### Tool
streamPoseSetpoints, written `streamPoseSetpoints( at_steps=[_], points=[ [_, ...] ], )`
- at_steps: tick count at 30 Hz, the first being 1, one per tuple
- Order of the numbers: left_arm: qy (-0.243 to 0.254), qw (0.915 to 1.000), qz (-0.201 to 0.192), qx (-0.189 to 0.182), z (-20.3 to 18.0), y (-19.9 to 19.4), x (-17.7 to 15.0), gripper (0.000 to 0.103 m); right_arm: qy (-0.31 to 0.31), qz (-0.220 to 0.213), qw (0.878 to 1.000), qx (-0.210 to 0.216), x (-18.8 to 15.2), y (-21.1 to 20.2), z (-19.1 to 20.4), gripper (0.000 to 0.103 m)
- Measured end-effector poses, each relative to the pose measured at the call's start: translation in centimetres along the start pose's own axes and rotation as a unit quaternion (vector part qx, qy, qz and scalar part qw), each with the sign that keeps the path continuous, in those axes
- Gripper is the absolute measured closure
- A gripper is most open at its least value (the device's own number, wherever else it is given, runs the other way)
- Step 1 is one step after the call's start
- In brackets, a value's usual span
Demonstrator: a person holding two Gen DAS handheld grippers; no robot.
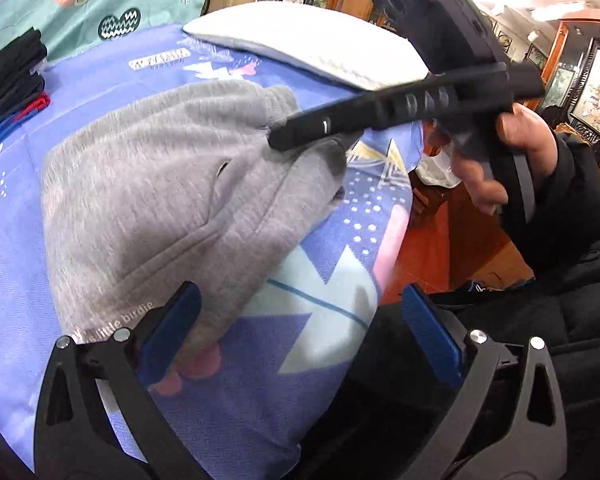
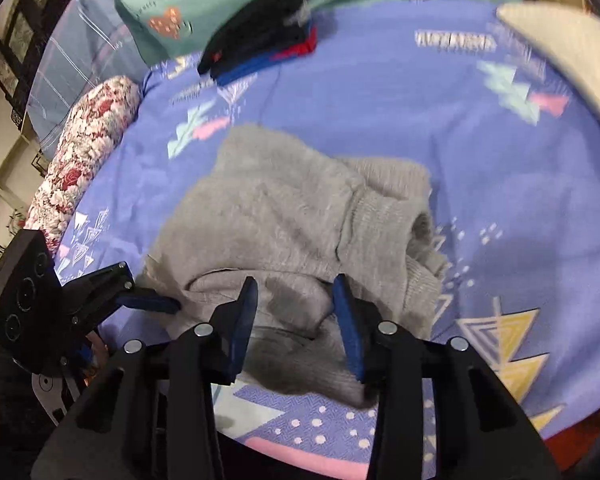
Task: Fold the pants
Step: 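Lift the folded sweatpants with both grippers and carry them to the clothes stack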
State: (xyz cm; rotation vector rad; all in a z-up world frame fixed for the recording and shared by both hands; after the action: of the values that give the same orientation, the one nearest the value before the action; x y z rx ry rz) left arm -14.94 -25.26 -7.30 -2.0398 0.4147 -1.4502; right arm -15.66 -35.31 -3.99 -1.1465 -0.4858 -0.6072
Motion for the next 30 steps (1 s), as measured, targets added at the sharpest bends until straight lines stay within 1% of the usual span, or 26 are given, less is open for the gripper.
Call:
streamPoseSetpoints(
  at_steps=[1, 2, 3, 4, 5, 6, 7, 8, 9, 10, 11, 12, 13, 14, 16, 17, 18, 19, 20, 23, 24, 25, 27, 28, 29, 30],
  points=[
    [-0.006, 1.0, 0.0, -0.004, 0.1, -0.1, 0.1, 0.002, -0.01, 0.002, 1.0, -0.008, -0.5, 0.2, 0.1, 0.061],
    [-0.013, 0.9999, -0.007, -0.005, 0.3, -0.7, 0.4, 0.002, -0.009, 0.022, 1.0, -0.014, -1.3, 1.3, -0.3, 0.061],
    [-0.022, 0.9996, -0.014, -0.012, 0.4, -1.3, 0.7, 0.002, -0.009, 0.025, 1.0, -0.014, -1.8, 2.0, -0.7, 0.061],
    [-0.036, 0.9986, -0.031, -0.024, 0.6, -2.8, 1.4, 0.002, -0.007, 0.019, 1.0, -0.009, -1.6, 2.0, -0.8, 0.061],
    [-0.047, 0.9972, -0.052, -0.027, 1.0, -4.3, 2.1, 0.002, 0.001, 0.02, 1.0, -0.003, -1.0, 1.4, -0.7, 0.061],
    [-0.055, 0.9959, -0.068, -0.024, 1.2, -5.1, 2.8, 0.002, 0.013, 0.009, 1.0, 0.006, -0.2, 0.4, -0.6, 0.059],
    [-0.069, 0.9938, -0.086, -0.016, 2.4, -6.6, 3.4, 0.002, 0.024, -0.015, 1.0, 0.008, 0.9, -0.8, -0.9, 0.047],
    [-0.089, 0.9915, -0.094, -0.007, 4.0, -7.6, 3.8, 0.002, 0.033, -0.038, 0.999, -0.002, 1.7, -2.0, -1.6, 0.021],
    [-0.109, 0.9895, -0.094, -0.001, 5.5, -8.0, 4.0, 0.002, 0.048, -0.058, 0.997, -0.023, 2.4, -2.9, -2.7, 0.006],
    [-0.145, 0.9857, -0.086, 0.006, 7.9, -8.1, 3.9, 0.002, 0.07, -0.073, 0.994, -0.045, 2.6, -3.6, -4.3, 0.001],
    [-0.18, 0.9809, -0.074, 0.005, 10.0, -7.7, 3.5, 0.002, 0.1, -0.063, 0.992, -0.046, 2.3, -3.5, -6.0, 0.001],
    [-0.208, 0.9763, -0.06, -0.004, 11.4, -7.2, 3.1, 0.002, 0.125, -0.044, 0.991, -0.03, 1.8, -2.8, -6.9, 0.001],
    [-0.241, 0.9695, -0.041, -0.015, 13.2, -6.1, 2.5, 0.002, 0.158, -0.02, 0.987, 0.001, 1.1, -1.7, -7.8, 0.001],
    [-0.263, 0.9642, -0.024, -0.022, 14.5, -5.0, 2.1, 0.002, 0.173, -0.012, 0.985, 0.019, 0.6, -0.8, -8.3, 0.001],
    [-0.291, 0.9562, 0.005, -0.026, 16.3, -2.6, 1.5, 0.002, 0.189, 0.004, 0.981, 0.05, -0.2, 1.3, -8.2, 0.001],
    [-0.302, 0.9526, 0.019, -0.03, 16.8, -1.4, 1.1, 0.002, 0.192, 0.022, 0.978, 0.074, -0.6, 2.7, -7.6, 0.001],
    [-0.311, 0.9492, 0.033, -0.033, 17.1, -0.2, 1.0, 0.002, 0.188, 0.046, 0.977, 0.087, -1.2, 3.9, -6.9, 0.001],
    [-0.319, 0.9462, 0.035, -0.04, 17.3, 0.7, 1.1, 0.002, 0.18, 0.084, 0.976, 0.09, -1.7, 5.7, -6.4, 0.001],
    [-0.318, 0.9466, 0.03, -0.045, 17.4, 1.1, 1.7, 0.002, 0.159, 0.075, 0.981, 0.086, -1.1, 5.8, -5.8, 0.001],
    [-0.325, 0.9431, 0.038, -0.057, 17.3, 2.8, 2.6, 0.002, 0.15, 0.095, 0.981, 0.076, -0.4, 6.9, -5.4, 0.001],
    [-0.319, 0.9452, 0.041, -0.053, 17.3, 3.4, 2.9, 0.002, 0.159, 0.098, 0.979, 0.084, 0.0, 7.1, -5.3, 0.001],
    [-0.312, 0.948, 0.045, -0.047, 17.0, 3.6, 3.0, 0.002, 0.176, 0.097, 0.974, 0.104, 0.4, 7.5, -5.3, 0.001],
    [-0.298, 0.9524, 0.054, -0.034, 16.6, 4.0, 3.5, 0.002, 0.205, 0.093, 0.967, 0.116, 0.8, 8.3, -5.5, 0.001],
    [-0.292, 0.9541, 0.059, -0.033, 16.6, 3.8, 3.7, 0.002, 0.204, 0.095, 0.968, 0.116, 1.0, 8.6, -5.2, 0.001],
    [-0.286, 0.9556, 0.065, -0.032, 16.4, 3.5, 3.7, 0.002, 0.192, 0.095, 0.971, 0.109, 1.0, 8.6, -4.8, 0.001],
    [-0.284, 0.9564, 0.061, -0.03, 16.2, 3.3, 3.7, 0.002, 0.179, 0.092, 0.974, 0.102, 1.0, 8.4, -4.2, 0.001]
  ],
)
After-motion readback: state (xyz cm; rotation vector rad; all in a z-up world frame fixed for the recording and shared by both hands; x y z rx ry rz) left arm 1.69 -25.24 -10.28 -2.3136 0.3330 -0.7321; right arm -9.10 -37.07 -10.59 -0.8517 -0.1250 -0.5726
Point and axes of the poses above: each gripper's, at about its wrist camera, not at the fingertips, and y roughly the way its jaws point, z to its left, x to its top, the point moved 7 cm from there along y, roughly the way its jaws point, and after that the axes turned 8 degrees about -z, right-handed, at the moved point
